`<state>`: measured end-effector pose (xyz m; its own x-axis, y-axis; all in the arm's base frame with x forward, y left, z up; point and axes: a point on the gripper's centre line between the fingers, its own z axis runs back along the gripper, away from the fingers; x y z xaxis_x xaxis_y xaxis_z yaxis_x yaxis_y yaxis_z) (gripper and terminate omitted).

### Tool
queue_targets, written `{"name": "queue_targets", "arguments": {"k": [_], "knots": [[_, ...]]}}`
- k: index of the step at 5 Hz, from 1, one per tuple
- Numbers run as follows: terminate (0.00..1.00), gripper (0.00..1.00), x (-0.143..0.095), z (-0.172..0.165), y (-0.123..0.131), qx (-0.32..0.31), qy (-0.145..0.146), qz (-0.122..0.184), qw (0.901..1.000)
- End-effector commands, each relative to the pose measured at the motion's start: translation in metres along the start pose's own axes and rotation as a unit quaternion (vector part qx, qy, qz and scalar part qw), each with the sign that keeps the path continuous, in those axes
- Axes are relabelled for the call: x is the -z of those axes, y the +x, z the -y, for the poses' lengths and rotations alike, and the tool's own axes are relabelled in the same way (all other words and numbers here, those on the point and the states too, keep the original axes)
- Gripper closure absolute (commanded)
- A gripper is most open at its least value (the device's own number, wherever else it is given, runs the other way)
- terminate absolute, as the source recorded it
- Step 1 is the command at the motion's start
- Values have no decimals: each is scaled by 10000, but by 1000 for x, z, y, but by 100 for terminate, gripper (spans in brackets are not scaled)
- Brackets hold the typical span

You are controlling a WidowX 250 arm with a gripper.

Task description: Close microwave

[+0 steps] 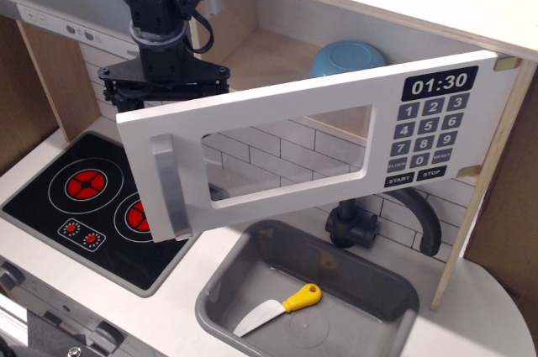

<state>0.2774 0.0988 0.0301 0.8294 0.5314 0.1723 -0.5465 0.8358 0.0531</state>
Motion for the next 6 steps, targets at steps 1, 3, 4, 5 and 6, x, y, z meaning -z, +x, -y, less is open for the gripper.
{"name": "queue_targets", "arguments": {"k": [1,3,4,5,6], "knots": [[0,0,0,0,0,0,0,0,10000],[0,0,-58,19,10,1120,-361,645,9910],[0,0,-87,28,7,1585,-486,946,9816],[0,0,-110,38,2,1856,-550,954,9764],[0,0,-129,45,-7,2141,-693,771,9713]]}}
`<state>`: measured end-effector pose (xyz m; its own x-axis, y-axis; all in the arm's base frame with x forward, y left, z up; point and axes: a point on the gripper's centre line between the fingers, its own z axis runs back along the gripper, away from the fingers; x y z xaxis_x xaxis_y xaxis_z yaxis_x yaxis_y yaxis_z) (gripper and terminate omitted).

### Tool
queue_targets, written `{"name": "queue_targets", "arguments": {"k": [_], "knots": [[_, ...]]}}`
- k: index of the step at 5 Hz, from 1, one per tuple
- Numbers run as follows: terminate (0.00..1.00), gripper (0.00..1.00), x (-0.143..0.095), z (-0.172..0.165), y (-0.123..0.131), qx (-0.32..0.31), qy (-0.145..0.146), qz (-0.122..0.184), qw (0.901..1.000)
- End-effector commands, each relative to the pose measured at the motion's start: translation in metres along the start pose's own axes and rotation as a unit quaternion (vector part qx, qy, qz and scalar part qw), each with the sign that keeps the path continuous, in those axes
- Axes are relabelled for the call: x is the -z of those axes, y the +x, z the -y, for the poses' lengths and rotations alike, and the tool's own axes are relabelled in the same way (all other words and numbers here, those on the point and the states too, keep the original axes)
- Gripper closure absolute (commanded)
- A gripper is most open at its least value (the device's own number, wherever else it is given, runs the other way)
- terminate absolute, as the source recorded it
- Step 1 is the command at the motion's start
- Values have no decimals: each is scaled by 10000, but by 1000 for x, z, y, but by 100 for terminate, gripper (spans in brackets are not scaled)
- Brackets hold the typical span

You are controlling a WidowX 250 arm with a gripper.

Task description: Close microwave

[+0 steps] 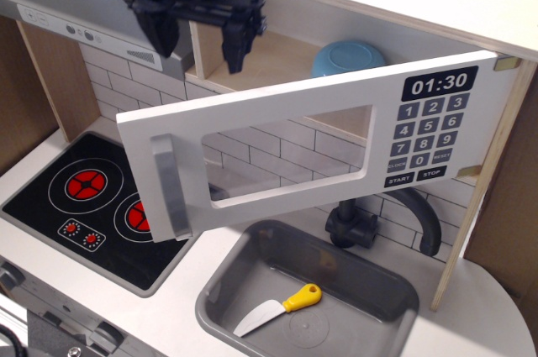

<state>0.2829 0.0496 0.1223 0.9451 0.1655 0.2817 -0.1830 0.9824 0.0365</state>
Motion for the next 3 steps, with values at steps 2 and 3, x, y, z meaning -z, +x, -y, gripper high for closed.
{"name": "queue_targets", "arguments": {"k": [2,3], "knots": [[0,0,-46,27,-27,1166,-477,-367,9914],[0,0,-54,29,-40,1297,-819,-255,9878]]}}
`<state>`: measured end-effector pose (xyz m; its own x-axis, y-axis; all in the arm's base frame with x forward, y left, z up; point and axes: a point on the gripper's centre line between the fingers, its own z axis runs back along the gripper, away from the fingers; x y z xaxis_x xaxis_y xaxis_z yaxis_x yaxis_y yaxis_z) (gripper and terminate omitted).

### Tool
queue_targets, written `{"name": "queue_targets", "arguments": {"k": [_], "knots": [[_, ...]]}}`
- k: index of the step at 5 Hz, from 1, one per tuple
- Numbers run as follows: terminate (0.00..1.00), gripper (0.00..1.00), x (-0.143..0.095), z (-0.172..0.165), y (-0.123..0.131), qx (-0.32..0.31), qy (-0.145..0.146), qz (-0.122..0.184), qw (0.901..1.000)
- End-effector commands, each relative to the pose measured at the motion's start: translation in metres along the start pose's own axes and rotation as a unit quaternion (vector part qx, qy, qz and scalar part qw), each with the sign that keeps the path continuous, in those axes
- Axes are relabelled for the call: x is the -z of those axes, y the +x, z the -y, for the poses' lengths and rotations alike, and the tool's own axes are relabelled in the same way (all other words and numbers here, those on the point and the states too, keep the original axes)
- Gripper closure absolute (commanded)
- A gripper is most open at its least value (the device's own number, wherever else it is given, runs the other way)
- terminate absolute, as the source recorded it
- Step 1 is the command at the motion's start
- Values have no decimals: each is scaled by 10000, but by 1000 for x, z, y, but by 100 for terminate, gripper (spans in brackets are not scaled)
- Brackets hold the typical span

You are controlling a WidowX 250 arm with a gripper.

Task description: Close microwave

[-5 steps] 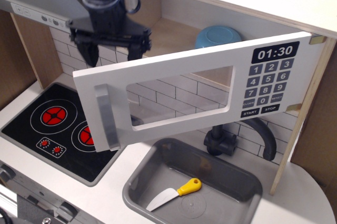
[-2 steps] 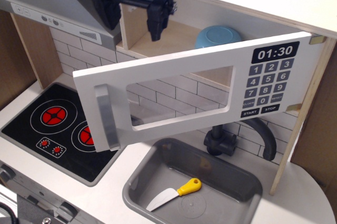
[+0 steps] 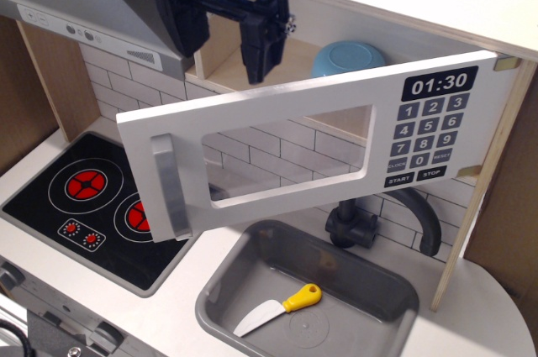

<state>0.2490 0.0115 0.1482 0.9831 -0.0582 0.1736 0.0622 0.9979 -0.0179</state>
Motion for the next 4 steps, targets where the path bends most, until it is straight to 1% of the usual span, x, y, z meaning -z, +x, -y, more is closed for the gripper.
{"name": "queue_targets", "arguments": {"k": [1,2,3,4], "knots": [[0,0,-13,7,-15,276,-299,145,9991],[0,0,3,5,-13,178,84,94,9998],[0,0,14,-1,-7,52,378,135,9992],[0,0,16,-8,4,-109,624,312,9975]]}}
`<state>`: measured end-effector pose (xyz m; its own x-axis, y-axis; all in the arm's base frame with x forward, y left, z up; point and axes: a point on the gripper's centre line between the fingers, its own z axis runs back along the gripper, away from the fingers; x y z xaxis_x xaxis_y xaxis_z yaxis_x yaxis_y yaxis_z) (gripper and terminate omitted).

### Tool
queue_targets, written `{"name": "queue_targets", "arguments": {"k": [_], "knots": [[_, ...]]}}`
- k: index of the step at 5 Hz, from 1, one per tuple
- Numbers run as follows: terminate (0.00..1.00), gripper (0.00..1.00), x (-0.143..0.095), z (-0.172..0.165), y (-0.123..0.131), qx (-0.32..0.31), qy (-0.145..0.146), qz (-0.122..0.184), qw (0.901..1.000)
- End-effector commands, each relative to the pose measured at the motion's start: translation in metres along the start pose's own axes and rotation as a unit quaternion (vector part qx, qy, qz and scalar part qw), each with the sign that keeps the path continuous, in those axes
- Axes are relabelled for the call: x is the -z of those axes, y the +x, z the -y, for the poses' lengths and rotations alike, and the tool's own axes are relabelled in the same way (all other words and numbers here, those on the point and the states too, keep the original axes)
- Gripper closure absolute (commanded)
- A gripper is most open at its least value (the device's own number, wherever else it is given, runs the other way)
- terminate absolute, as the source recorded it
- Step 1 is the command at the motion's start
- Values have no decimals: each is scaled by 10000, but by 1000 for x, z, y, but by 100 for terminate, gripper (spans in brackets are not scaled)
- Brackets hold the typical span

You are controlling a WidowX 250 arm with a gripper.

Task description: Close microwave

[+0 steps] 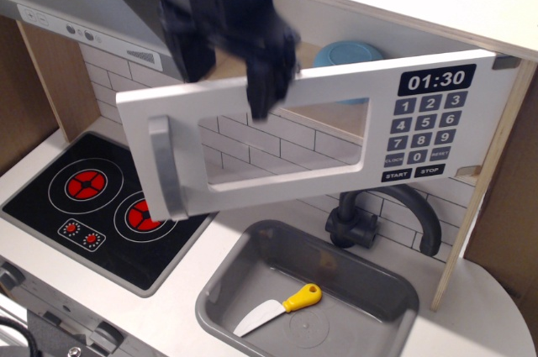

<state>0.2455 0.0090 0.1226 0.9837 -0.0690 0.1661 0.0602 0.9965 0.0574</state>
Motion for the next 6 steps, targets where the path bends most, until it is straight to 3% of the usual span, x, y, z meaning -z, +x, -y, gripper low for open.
{"name": "queue_targets", "arguments": {"k": [1,3,4,5,6], "knots": [[0,0,-13,-15,26,-332,297,348,9984],[0,0,-50,-11,27,-453,50,493,9977],[0,0,-53,4,7,-485,-118,314,9983],[0,0,-41,18,-7,-704,-232,258,9969],[0,0,-10,33,-15,-1075,-336,-3,9936]]}}
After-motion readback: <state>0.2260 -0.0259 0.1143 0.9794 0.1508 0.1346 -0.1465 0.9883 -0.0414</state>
